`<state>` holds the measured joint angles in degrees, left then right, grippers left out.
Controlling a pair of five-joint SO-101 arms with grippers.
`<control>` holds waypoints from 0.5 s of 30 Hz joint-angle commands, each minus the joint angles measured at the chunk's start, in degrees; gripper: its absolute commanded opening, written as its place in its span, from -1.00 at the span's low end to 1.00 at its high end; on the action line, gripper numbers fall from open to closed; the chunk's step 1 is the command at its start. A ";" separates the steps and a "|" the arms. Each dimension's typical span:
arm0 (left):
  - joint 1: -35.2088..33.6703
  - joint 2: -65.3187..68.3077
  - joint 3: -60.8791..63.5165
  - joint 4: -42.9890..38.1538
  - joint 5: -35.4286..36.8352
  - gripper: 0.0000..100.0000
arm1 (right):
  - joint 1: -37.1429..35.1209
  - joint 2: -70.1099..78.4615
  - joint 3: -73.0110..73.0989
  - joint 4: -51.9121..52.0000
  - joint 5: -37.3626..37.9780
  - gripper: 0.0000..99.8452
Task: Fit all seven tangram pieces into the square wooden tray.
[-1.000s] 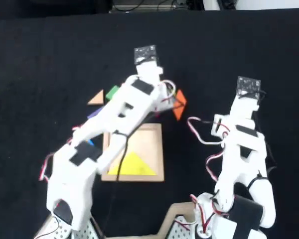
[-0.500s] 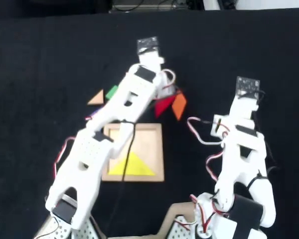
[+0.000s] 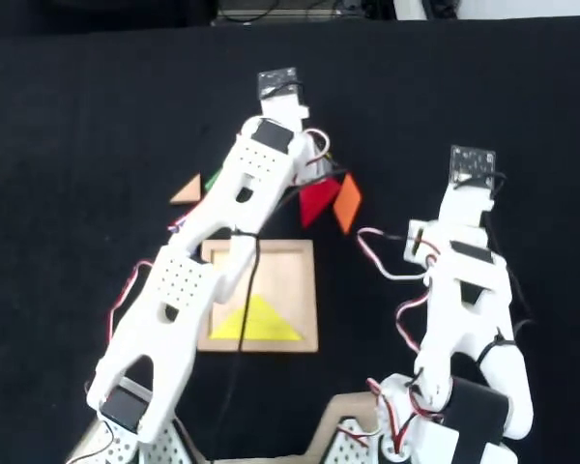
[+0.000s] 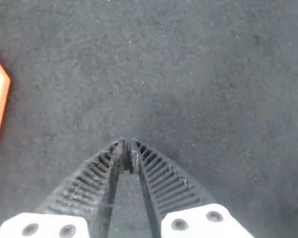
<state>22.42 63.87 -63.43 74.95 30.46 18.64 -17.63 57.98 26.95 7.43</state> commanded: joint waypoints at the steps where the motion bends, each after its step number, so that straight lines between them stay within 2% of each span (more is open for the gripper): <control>1: 0.92 0.35 -6.02 0.44 -1.41 -0.42 | -0.97 0.22 -2.77 -1.23 0.53 -0.98; 5: 2.51 2.64 -8.84 0.44 -4.04 -0.42 | -0.97 0.22 -2.77 -1.23 0.53 -0.98; 15: 4.00 4.40 -9.10 2.99 -4.31 -0.42 | -0.97 0.31 -2.77 -1.23 0.62 -0.98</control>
<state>24.88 69.41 -69.76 76.62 26.95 18.64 -17.63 57.98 26.95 7.34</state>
